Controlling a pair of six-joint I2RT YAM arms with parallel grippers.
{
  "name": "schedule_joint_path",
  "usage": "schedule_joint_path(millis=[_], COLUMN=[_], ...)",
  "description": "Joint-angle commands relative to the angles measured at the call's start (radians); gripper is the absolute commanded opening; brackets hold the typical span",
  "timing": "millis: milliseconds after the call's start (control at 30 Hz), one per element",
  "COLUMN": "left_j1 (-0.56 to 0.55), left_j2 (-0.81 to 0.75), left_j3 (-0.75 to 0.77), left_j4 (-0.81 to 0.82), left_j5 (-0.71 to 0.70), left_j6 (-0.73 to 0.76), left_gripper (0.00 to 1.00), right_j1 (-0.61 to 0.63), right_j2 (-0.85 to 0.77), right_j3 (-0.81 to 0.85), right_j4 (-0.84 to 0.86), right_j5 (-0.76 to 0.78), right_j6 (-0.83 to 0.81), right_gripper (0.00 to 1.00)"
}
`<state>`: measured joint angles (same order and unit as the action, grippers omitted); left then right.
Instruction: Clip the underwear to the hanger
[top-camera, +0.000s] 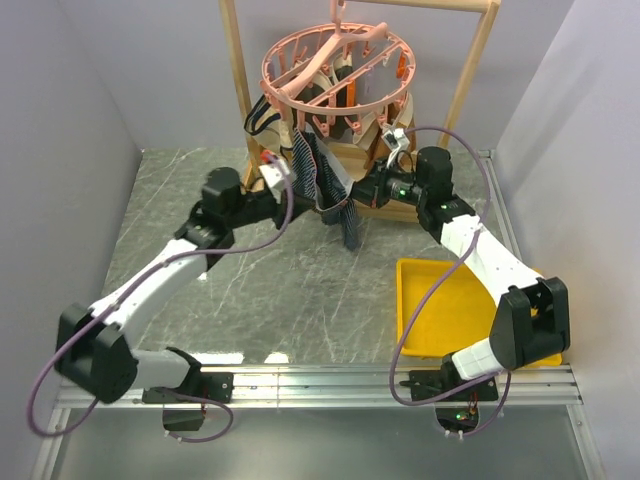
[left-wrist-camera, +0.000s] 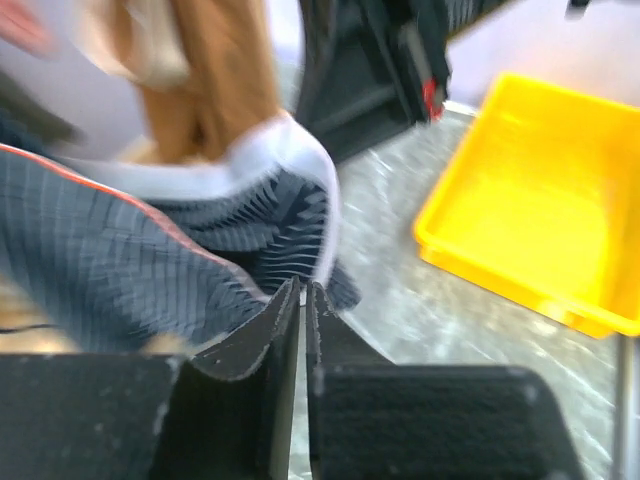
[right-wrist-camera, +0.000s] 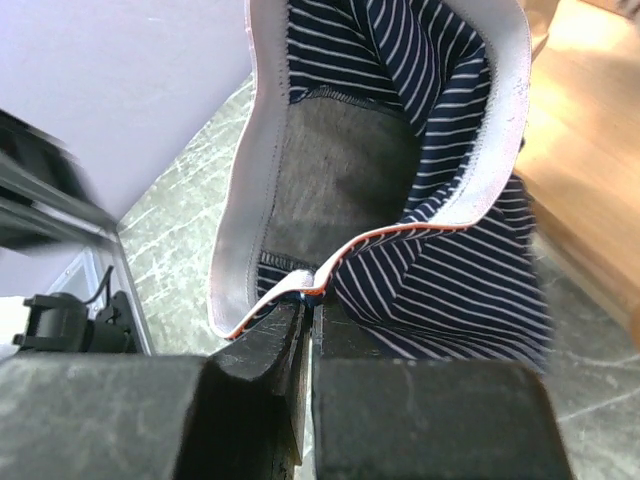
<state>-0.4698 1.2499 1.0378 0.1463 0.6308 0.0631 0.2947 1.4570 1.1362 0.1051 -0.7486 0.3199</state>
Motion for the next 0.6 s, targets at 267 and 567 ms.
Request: schedule_joint_path(millis=[267, 567], left_j1=[-0.043, -0.059], left_j2=[0.095, 0.319], left_j3=[-0.07, 0.103], left_j4=[0.164, 0.324], left_j5=[-0.016, -0.103], left_j6=[-0.172, -0.302], left_gripper=[0.04, 0.04], right_j1=[-0.02, 0.007], right_j2=[-0.155, -0.227], right_j3=[0.008, -0.075], right_j4=[-0.122, -0.183], right_j5=[-0.009, -0.015], right_j6=[-0.064, -0.153], right_gripper=[0.0, 0.0])
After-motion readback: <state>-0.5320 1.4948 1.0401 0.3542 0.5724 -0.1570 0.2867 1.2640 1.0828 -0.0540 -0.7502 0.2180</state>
